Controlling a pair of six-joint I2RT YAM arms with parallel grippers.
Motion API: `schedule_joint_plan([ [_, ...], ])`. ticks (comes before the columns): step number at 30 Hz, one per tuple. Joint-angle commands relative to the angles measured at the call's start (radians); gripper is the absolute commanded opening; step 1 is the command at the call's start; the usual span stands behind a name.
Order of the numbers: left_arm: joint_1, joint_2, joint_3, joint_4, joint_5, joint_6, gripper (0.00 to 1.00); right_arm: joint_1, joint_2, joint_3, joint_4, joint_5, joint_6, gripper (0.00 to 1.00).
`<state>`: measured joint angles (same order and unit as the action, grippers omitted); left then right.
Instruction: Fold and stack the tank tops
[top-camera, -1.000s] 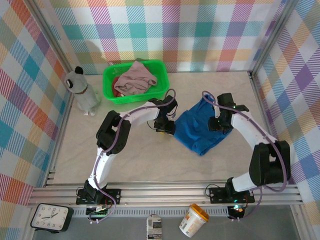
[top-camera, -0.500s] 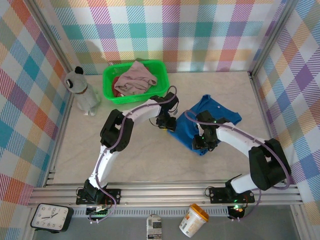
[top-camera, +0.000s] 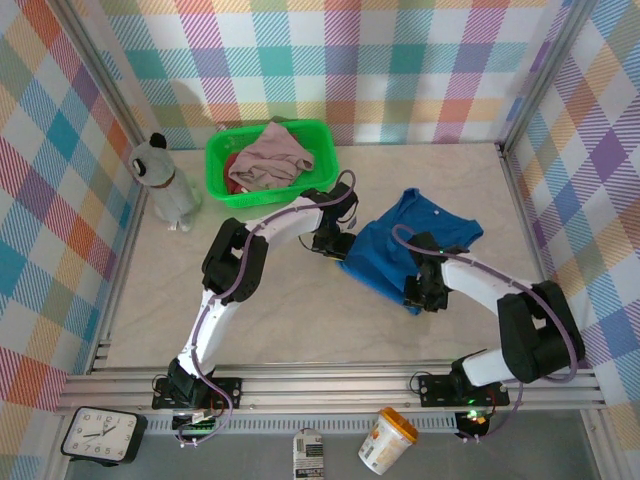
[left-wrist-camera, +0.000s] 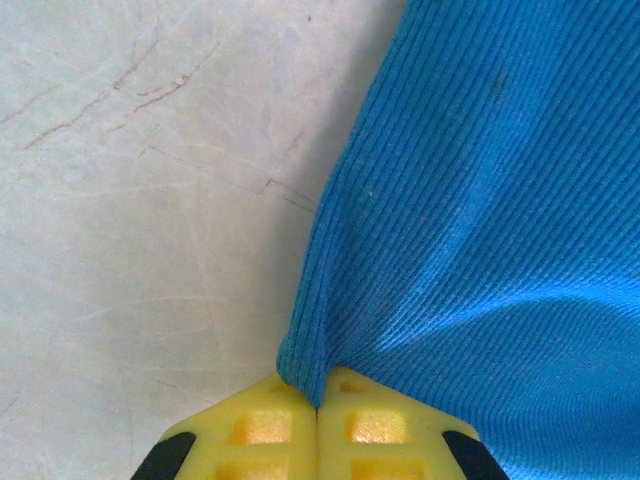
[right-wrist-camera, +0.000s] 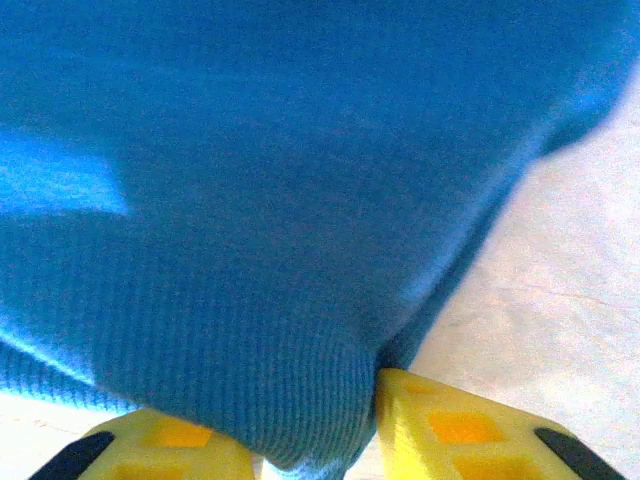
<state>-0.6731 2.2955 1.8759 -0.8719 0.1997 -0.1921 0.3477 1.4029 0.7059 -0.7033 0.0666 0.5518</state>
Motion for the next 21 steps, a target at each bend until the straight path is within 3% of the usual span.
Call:
schedule_joint_plan([
  [1, 0.026, -0.01, 0.002, -0.056, -0.016, 0.029, 0.0, -0.021, -0.044, -0.048, -0.062, -0.014, 0.063, 0.34],
  [9, 0.029, -0.03, -0.015, -0.06, -0.004, 0.038, 0.0, -0.045, -0.172, -0.032, -0.09, -0.096, 0.006, 0.36],
  [13, 0.03, -0.039, -0.018, -0.057, 0.03, 0.033, 0.0, 0.08, -0.24, 0.026, -0.068, -0.049, -0.143, 0.39],
  [17, 0.038, -0.041, 0.002, -0.088, 0.016, 0.042, 0.0, 0.236, -0.193, 0.087, -0.014, 0.035, -0.276, 0.46],
  [21, 0.058, -0.066, -0.012, -0.111, -0.005, 0.065, 0.0, 0.322, -0.141, 0.088, 0.054, 0.079, -0.345, 0.49],
])
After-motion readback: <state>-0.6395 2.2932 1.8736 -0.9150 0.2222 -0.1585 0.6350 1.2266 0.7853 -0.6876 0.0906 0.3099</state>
